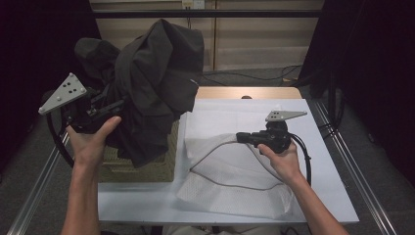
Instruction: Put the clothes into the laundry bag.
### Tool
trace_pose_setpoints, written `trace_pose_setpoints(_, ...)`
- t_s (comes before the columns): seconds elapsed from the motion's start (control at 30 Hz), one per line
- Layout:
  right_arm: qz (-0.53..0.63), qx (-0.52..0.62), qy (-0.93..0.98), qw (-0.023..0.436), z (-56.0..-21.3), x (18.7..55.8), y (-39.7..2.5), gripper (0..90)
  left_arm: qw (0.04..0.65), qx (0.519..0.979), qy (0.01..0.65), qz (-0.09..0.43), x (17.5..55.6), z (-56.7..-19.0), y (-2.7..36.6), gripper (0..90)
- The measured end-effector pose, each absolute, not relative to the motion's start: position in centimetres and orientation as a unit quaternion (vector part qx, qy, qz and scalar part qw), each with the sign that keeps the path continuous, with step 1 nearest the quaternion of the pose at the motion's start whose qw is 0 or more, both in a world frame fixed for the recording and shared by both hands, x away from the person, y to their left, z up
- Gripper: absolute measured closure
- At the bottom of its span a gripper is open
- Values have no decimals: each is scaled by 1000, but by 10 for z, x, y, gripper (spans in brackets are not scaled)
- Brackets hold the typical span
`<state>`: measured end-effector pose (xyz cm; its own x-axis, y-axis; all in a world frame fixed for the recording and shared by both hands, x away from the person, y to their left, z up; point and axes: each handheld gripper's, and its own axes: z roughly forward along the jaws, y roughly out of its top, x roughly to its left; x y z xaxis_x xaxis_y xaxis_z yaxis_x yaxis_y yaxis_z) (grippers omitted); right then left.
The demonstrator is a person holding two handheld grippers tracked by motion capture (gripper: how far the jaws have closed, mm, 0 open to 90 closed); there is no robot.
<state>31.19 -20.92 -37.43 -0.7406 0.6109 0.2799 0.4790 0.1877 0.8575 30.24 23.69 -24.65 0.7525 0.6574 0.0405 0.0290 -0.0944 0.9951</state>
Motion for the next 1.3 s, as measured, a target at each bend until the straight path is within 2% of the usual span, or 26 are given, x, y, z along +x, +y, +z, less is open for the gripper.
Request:
trace_pose_setpoints(0.7, 529, 357, 768, 59, -375, 314, -209, 900, 663, 696, 189, 202, 289, -243, 209, 669)
trace_pose_setpoints(1.17, 531, 359, 765, 54, -375, 314, -209, 900, 643, 726, 163, 179, 279, -255, 192, 669)
trace_pose_setpoints(1.3, 531, 360, 766, 53, -375, 315, -209, 900, 650, 722, 165, 172, 274, -261, 187, 669)
